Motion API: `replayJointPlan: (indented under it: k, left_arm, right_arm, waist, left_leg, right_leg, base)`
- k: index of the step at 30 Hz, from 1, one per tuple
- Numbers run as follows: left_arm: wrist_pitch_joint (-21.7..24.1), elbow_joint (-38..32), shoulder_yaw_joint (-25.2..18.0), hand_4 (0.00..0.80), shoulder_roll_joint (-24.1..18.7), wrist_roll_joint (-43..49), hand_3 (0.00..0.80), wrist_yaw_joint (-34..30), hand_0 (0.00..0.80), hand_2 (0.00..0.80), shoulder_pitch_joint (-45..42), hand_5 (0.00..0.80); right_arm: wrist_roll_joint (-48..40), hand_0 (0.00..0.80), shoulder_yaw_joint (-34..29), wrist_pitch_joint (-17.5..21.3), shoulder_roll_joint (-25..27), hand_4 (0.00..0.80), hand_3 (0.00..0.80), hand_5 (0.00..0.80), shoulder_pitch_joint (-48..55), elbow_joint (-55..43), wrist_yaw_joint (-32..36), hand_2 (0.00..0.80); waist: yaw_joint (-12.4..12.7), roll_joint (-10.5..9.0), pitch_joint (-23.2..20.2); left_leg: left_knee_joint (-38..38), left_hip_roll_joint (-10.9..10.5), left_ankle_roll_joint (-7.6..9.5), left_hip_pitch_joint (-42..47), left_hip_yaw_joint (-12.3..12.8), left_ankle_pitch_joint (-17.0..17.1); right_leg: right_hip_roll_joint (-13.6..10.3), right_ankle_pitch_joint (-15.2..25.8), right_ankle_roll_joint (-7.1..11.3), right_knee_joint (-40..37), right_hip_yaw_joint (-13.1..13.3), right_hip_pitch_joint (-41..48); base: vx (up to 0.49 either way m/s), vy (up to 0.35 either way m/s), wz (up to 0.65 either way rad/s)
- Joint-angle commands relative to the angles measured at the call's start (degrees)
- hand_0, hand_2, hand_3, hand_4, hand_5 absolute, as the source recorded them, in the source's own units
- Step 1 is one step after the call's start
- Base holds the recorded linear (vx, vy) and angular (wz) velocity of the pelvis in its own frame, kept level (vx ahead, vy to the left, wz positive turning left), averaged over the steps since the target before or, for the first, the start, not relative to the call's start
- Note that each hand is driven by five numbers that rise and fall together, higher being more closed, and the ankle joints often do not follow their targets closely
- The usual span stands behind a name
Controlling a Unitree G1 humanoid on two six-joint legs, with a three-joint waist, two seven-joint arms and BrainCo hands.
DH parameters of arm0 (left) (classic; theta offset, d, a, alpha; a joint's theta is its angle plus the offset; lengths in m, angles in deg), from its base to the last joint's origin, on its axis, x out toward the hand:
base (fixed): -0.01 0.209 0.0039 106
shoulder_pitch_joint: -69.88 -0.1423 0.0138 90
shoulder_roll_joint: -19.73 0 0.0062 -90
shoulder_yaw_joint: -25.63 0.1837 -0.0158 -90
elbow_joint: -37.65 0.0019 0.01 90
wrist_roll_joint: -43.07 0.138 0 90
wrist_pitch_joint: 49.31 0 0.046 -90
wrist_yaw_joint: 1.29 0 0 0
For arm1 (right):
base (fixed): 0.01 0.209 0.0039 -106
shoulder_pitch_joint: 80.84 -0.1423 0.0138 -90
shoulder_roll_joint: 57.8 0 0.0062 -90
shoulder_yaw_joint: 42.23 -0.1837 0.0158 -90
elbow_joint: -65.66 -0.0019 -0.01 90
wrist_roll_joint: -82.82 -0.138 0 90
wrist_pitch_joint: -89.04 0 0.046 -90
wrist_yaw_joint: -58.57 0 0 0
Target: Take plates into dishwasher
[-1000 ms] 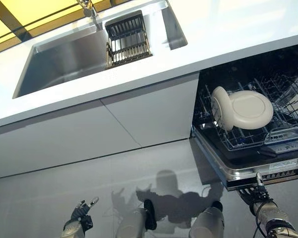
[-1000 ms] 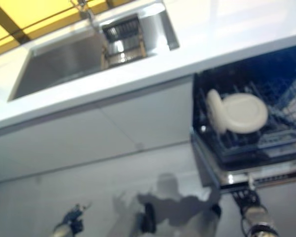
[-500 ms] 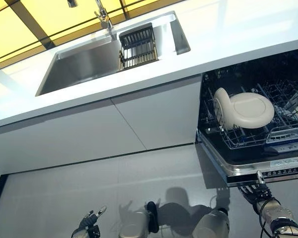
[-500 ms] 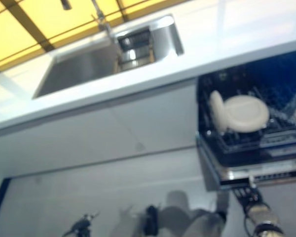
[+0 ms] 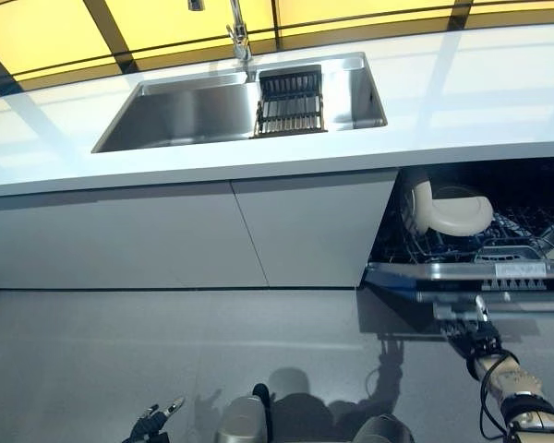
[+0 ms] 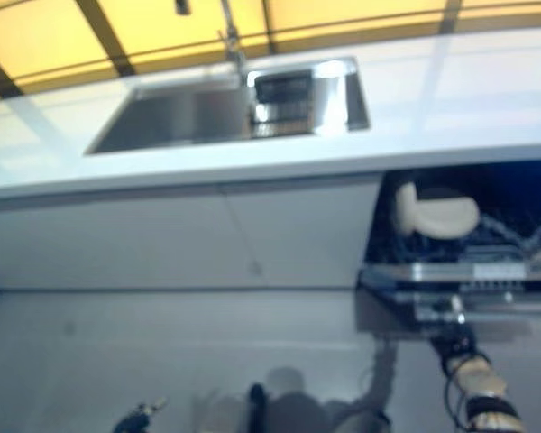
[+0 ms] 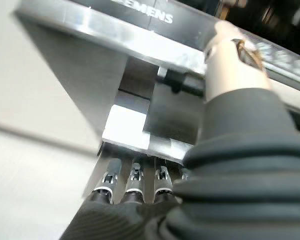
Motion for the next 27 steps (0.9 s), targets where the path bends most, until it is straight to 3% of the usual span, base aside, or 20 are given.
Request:
replayJointPlan:
  k: [1, 5, 9, 17, 22, 25, 27]
  left_arm:
    - [1.70, -0.28, 0.04, 0.000, -4.10, 3.13, 0.000, -1.03, 0.000, 0.000, 1.88, 0.000]
    - [2.14, 0.39, -0.25, 0.000, -4.36, 3.66, 0.000, -1.62, 0.000, 0.000, 2.14, 0.000]
    - [2.51, 0.68, -0.75, 0.000, -4.49, 4.58, 0.000, -2.16, 0.000, 0.000, 2.16, 0.000]
    - [3.50, 3.12, -1.48, 0.000, -3.97, 5.62, 0.000, -2.88, 0.000, 0.000, 3.33, 0.000]
    - [2.26, 5.00, -1.47, 0.000, -3.03, 7.97, 0.000, -4.08, 0.000, 0.000, 4.74, 0.000]
    - [0.09, 6.48, 0.44, 0.000, -2.67, 11.20, 0.000, -5.65, 0.000, 0.000, 5.41, 0.000]
    - [-1.71, 7.15, 2.07, 0.000, -2.84, 14.28, 0.000, -7.00, 0.000, 0.000, 6.04, 0.000]
  right_arm:
    - [-1.65, 0.000, 0.60, 2.57, 3.15, 0.000, 0.000, 0.000, -23.28, -7.95, 11.54, 0.000]
    - [3.03, 0.000, 1.40, 1.91, 3.25, 0.000, 0.000, 0.000, -22.86, -6.98, 10.98, 0.000]
    - [9.98, 0.000, 1.74, 0.58, 3.27, 0.000, 0.000, 0.000, -21.45, -5.57, 10.08, 0.000]
    - [29.42, 0.000, 3.17, -2.75, 2.16, 0.000, 0.000, 0.000, -14.28, -0.72, 12.28, 0.000]
    - [51.49, 0.000, 7.30, 0.43, -0.54, 0.000, 0.000, 0.000, -5.84, 0.02, 11.64, 0.000]
    - [67.04, 0.000, 11.02, 4.49, -1.32, 0.000, 0.000, 0.000, 0.64, -1.35, 9.14, 0.000]
    - [71.28, 0.000, 13.58, 4.20, -2.01, 0.000, 0.000, 0.000, 3.77, -2.88, 7.93, 0.000]
  waist:
    - [4.18, -1.95, -4.17]
    - [4.28, -2.80, -5.42]
    - [4.10, -3.40, -5.95]
    - [2.14, -5.39, -8.09]
    - [0.35, -6.66, -9.38]
    - [-0.79, -7.14, -10.07]
    - [-1.50, -7.30, -10.36]
  left_leg:
    - [2.91, 1.56, -0.33, -0.16, 0.76, -1.60]
    - [0.61, 1.77, -1.02, 0.27, 0.37, -1.28]
    - [-1.59, 1.95, -0.56, 0.08, 1.29, 0.78]
    - [-7.77, 2.32, -0.33, 2.80, 2.77, 2.53]
    - [-11.81, 2.40, -0.09, 5.05, 3.68, 3.20]
    - [-14.30, 2.31, -0.04, 6.20, 4.17, 3.88]
    - [-15.40, 2.26, -0.03, 6.53, 4.28, 4.20]
  right_leg:
    - [1.68, -1.54, -2.47, -2.20, -2.19, 6.23]
    - [3.07, -1.22, -1.52, -5.50, -1.64, 7.34]
    - [3.87, 0.97, -1.67, -8.34, -2.20, 7.19]
    - [6.21, 3.54, -0.87, -14.26, -0.60, 7.22]
    - [7.21, 5.21, -0.42, -17.30, 0.40, 7.16]
    - [7.62, 5.93, 0.06, -18.34, 0.77, 7.02]
    - [7.87, 6.16, 0.35, -18.77, 0.80, 6.95]
  base:
    - [0.014, -0.018, 0.05]
    - [-0.011, -0.021, 0.09]
    - [-0.035, -0.012, 0.07]
    - [0.000, 0.002, -0.08]
    - [-0.005, 0.018, -0.08]
    - [-0.013, 0.023, -0.11]
    - [-0.030, 0.022, -0.05]
